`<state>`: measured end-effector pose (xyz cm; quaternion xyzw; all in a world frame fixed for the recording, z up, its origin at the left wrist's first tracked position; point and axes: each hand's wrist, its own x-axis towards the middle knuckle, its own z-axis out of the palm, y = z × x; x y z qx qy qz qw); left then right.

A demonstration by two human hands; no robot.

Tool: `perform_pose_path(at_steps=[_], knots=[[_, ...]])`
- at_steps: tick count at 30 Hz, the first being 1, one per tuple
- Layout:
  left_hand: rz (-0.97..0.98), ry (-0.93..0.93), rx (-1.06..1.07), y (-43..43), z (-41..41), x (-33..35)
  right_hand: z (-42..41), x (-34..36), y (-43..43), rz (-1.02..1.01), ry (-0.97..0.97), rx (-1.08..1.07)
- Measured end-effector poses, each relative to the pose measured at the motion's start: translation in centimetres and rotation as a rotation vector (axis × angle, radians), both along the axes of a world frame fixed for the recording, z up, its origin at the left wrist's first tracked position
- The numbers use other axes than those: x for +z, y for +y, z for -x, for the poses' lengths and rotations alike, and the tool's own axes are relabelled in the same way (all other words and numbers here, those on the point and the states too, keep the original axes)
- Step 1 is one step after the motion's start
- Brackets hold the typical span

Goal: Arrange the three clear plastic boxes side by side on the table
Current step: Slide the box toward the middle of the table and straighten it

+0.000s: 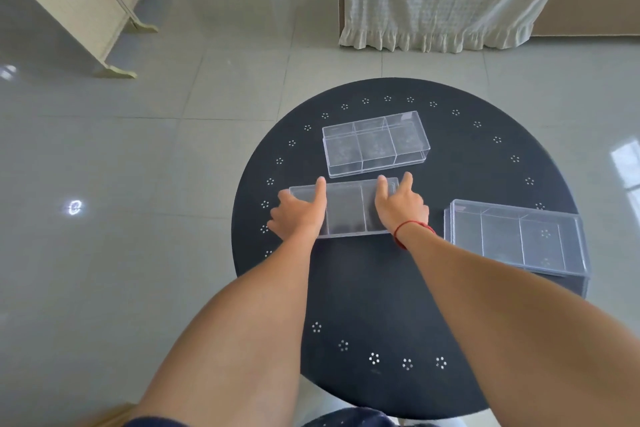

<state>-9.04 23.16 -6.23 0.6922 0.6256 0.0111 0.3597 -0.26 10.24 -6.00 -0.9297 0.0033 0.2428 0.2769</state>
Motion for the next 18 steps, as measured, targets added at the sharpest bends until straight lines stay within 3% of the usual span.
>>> perform_pose_path(at_steps=[8,18], knots=[[-0.025,-0.288,0.048,-1.0,0.4,1.8,0.4,2.1,-0.7,-0.175,-0.079,-0.037],[-0.071,-0.403,0.059,-3.6,2.3,2.5,2.3,3.0,-3.8,-0.266,-0.058,-0.080]])
